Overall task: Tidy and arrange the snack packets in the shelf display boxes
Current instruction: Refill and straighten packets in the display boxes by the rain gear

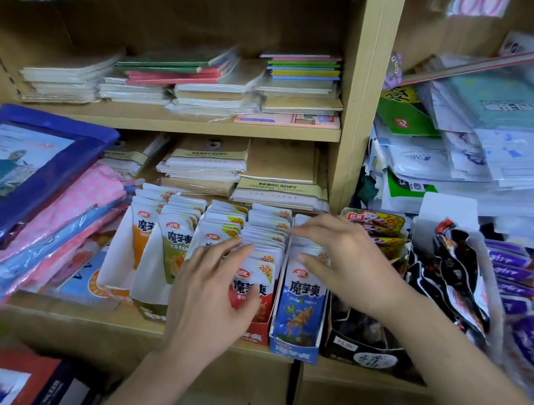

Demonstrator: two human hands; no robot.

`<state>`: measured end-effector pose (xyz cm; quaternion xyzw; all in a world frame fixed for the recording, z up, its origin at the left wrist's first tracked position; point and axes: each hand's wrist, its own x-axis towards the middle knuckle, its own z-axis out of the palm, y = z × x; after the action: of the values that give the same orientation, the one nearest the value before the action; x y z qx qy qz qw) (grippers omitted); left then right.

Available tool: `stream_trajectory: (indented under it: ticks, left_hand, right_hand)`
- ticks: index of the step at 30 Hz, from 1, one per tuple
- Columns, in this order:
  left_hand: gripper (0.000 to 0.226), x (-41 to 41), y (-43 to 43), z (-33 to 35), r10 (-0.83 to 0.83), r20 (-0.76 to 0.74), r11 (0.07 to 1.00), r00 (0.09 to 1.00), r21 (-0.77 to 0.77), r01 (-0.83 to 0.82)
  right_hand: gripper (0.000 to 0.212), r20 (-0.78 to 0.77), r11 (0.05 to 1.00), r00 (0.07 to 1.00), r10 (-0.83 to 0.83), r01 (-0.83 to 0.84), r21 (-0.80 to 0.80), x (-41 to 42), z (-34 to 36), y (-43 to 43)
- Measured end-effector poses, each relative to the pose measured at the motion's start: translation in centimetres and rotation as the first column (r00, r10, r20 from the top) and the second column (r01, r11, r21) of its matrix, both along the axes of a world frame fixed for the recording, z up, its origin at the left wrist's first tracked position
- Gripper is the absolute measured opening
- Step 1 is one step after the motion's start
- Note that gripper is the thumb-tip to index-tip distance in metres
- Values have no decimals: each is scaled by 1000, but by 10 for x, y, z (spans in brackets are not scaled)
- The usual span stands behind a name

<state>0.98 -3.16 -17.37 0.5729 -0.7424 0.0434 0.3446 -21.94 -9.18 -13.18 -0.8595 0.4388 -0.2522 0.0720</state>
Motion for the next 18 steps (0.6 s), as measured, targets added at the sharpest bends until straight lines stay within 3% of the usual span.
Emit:
stream_trajectory:
  ticks: [3, 8, 12, 18]
  left_hand:
    - [45, -6, -6, 7, -25, -8, 998, 1000, -54, 24]
    - [27, -24, -24, 13, -158, 20, 981, 987, -110, 159]
    - [38, -39, -41, 12, -217, 129, 974, 968, -31, 222]
    - [56, -53, -56, 8, -170, 435, 985, 885, 104, 138]
  right_hand:
    - [34, -48, 991, 990, -130, 130, 3, -24, -2, -4]
    - [42, -136, 975, 968, -212, 218, 34, -41, -7, -4]
    - [47, -41, 964, 973, -227, 231, 135, -46, -13, 0]
    - [53, -25, 966, 979, -203, 204, 159, -54, -19, 2]
